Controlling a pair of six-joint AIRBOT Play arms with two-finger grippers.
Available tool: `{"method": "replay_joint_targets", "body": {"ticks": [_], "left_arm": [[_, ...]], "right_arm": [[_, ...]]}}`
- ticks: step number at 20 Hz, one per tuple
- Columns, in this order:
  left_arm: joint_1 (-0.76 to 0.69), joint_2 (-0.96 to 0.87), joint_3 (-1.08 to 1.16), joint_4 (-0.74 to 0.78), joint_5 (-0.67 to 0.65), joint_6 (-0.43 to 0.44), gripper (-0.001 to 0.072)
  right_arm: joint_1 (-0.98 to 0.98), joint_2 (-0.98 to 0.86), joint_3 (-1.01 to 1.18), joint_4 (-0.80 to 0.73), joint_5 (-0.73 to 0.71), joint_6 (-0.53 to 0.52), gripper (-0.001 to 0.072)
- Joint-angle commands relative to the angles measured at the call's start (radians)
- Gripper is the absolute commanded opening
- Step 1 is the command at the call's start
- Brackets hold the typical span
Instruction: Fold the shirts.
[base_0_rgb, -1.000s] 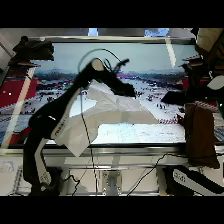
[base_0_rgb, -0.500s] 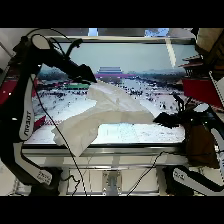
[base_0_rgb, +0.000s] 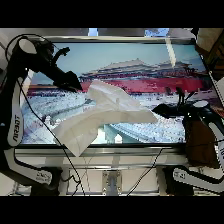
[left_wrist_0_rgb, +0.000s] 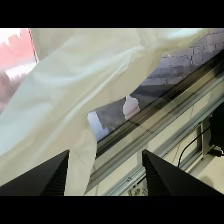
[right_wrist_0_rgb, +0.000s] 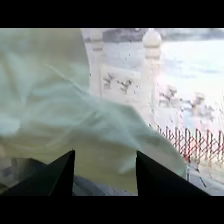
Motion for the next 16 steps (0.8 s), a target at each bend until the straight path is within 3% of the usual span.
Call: {"method": "replay_joint_targets", "body": {"ticks": [1, 9, 16], "left_arm": [[0.055, 0.09, -0.168, 0.017, 0.003, 0.024, 0.0486], [0.218, 0.384, -0.6, 0.146, 0.072, 0.046, 0.0487], [0.285, 0.478, -0.671, 0.214, 0.065, 0.048, 0.0487]], "right_arm": [[0.0, -0.01, 0.08, -0.007, 0.003, -0.008, 0.0435], [0.024, -0.155, 0.083, 0.034, 0.059, -0.073, 0.0436], [0.114, -0.17, 0.151, 0.049, 0.134, -0.106, 0.0435]]}}
